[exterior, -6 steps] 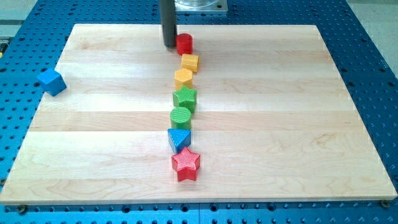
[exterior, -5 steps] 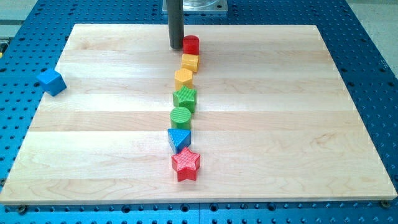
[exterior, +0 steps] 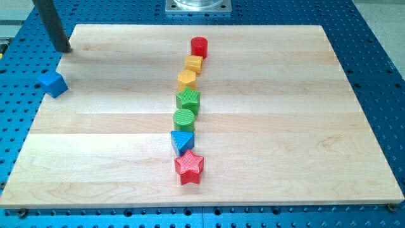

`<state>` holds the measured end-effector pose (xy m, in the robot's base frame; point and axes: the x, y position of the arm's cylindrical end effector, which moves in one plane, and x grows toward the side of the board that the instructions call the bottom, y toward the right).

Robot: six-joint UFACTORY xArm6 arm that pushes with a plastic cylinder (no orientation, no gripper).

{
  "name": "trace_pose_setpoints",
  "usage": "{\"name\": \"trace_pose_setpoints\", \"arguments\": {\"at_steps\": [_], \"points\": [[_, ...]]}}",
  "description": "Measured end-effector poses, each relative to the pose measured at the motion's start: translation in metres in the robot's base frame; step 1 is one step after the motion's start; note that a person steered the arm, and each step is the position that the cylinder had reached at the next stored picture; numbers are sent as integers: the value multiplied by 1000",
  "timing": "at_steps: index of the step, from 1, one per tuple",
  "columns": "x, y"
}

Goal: Move the blue cube to the top side of the red circle

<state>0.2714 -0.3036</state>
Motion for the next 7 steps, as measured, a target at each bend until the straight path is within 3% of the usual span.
{"name": "trace_pose_setpoints", "arguments": {"at_steps": [1, 3, 4, 5, 6, 7], "points": [[17, -1], [142, 0], [170, 59], [220, 63], [211, 84], [155, 96]]}}
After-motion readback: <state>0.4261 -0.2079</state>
